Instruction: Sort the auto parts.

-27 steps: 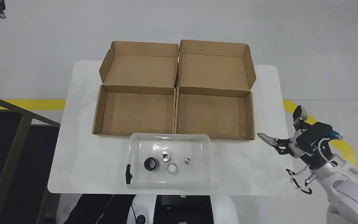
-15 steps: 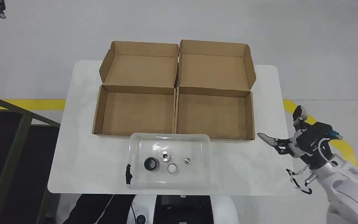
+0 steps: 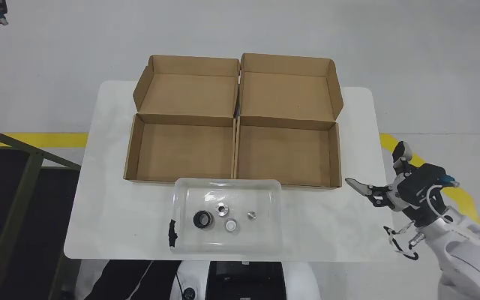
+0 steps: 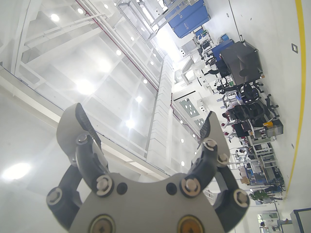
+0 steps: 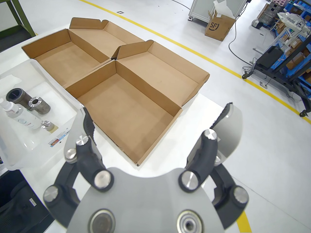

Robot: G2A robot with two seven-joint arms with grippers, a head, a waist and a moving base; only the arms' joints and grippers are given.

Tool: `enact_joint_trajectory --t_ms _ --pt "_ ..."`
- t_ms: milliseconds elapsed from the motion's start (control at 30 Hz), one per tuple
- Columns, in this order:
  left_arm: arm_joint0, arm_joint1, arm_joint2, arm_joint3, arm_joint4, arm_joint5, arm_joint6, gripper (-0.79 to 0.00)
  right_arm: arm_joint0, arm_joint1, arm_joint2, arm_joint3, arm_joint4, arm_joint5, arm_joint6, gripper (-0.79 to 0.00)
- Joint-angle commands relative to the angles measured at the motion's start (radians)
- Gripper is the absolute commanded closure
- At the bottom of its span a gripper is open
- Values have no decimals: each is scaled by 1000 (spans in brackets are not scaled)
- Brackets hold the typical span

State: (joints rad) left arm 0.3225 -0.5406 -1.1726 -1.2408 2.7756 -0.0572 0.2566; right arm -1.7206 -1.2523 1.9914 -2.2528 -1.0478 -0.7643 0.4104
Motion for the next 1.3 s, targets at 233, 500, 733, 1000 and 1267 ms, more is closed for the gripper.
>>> enact_joint_trajectory --t_ms 233,500,733,1000,1267 --pt "0 0 0 0 0 0 0 -785 4 15 -70 -5 -20 -101 9 -785" --pt "0 0 0 0 0 0 0 -785 20 34 -178 -50 -41 -187 70 -785" --pt "0 0 0 0 0 0 0 -785 60 48 -308 -69 -47 -200 161 -785" --pt "0 0 0 0 0 0 0 -785 163 63 -487 -57 -51 -211 307 -785" --pt "0 0 0 0 0 0 0 -785 270 72 -669 -50 -64 -155 487 -785"
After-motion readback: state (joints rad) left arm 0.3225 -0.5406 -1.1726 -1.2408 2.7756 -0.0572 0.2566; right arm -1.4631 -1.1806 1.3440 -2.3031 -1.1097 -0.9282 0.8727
